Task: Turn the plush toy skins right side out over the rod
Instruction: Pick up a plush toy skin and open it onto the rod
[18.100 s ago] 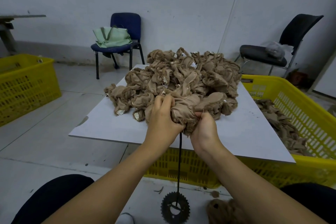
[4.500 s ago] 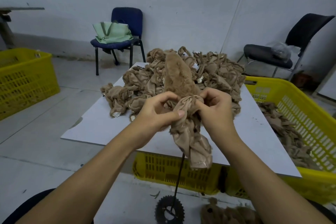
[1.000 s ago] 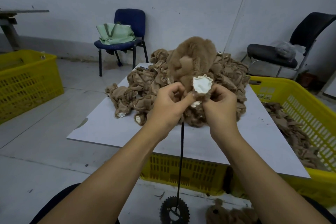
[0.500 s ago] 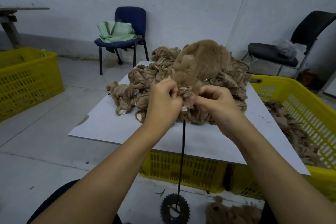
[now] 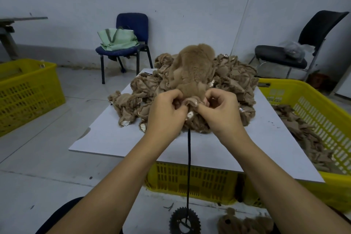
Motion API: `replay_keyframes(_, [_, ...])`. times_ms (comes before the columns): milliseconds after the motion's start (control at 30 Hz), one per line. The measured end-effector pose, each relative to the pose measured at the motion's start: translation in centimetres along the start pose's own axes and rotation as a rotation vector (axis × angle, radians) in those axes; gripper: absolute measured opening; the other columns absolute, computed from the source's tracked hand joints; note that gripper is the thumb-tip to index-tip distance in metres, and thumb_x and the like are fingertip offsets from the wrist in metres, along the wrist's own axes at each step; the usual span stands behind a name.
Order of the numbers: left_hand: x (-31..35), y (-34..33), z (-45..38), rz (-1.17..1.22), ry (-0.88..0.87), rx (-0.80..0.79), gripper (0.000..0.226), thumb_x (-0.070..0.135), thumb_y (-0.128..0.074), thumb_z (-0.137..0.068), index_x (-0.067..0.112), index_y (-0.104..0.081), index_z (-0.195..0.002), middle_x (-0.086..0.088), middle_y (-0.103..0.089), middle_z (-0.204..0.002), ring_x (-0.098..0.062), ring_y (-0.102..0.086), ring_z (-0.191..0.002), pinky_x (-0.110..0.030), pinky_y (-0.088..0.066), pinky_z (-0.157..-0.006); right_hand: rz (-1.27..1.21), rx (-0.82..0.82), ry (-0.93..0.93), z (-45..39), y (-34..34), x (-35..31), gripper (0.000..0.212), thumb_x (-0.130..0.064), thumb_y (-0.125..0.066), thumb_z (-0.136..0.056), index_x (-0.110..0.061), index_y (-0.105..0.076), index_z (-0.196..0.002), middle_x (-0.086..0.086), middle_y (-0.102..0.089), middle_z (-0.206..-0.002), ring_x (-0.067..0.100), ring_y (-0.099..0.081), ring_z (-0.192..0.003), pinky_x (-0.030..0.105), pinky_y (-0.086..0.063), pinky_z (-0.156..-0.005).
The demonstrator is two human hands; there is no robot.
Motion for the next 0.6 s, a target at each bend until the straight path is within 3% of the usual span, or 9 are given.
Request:
replay_keyframes(100, [0.8, -0.4, 0.6, 0.134, 0.001, -0.031, 0.026, 0.010, -0.070, -0.091, 0.000, -0.058, -0.070, -0.016, -0.050, -0.063, -0.011, -0.041, -0.054, -0.028, -0.034, -0.050, -0.002, 0.089, 0.020, -0.2, 0.4, 0.0, 0.033, 0.002, -0.072, -0.079, -0.012, -0.050, -0.059, -0.003, -0.046, -0.054, 0.011, -0.041, -0.053, 0.023, -0.036, -0.049])
replay_keyframes(233, [1.4, -0.1, 0.3, 0.159, -0.067, -0.196, 0.005, 0.008, -0.069, -0.092, 0.007, -0.069, -0.087, -0.013, -0.062, -0.077, -0.016, -0.057, -0.069, -0.029, -0.048, -0.063, -0.063, 0.231, -0.108, -0.3, 1.3, 0.7, 0.010, 0.005, -0.064, -0.081, 0.004, -0.058, -0.072, 0.020, -0.053, -0.061, 0.020, -0.048, -0.056, 0.031, -0.043, -0.052])
replay_keyframes(367, [1.6, 0.6, 0.2, 0.101, -0.138, -0.269, 0.020, 0.008, -0.080, -0.083, 0.007, -0.067, -0.098, -0.006, -0.057, -0.075, -0.018, -0.055, -0.071, -0.017, -0.045, -0.069, -0.156, 0.201, -0.284, 0.2, 1.4, 1.4, 0.012, 0.005, -0.060, -0.085, 0.000, -0.071, -0.087, 0.025, -0.070, -0.085, 0.040, -0.069, -0.081, 0.050, -0.058, -0.072])
replay_keyframes(533, [1.8, 1.0, 0.2, 0.060, -0.192, -0.203, 0.021, -0.009, -0.068, -0.082, 0.004, -0.054, -0.075, 0.002, -0.041, -0.068, -0.006, -0.039, -0.063, -0.012, -0.034, -0.064, -0.347, -0.072, -0.352, 0.5, 0.5, 1.0, 0.019, 0.002, -0.058, -0.094, -0.002, -0.069, -0.110, 0.012, -0.076, -0.093, 0.023, -0.073, -0.084, 0.028, -0.057, -0.066])
replay_keyframes(600, [1.7, 1.7, -0.1, 0.078, -0.172, -0.105, 0.025, -0.009, -0.065, -0.083, 0.007, -0.051, -0.071, 0.006, -0.038, -0.064, -0.005, -0.036, -0.059, -0.015, -0.032, -0.058, -0.472, -0.170, -0.369, 0.4, 0.7, 0.7, 0.023, -0.003, -0.066, -0.089, -0.004, -0.068, -0.112, 0.008, -0.075, -0.095, 0.017, -0.072, -0.083, 0.024, -0.055, -0.065])
Point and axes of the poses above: each hand's wrist, its own z-axis away from the middle knuckle, its own y-axis out of the back of the hand, x = y × z, the point moved 3 cm from there along -z, towards the middle knuckle
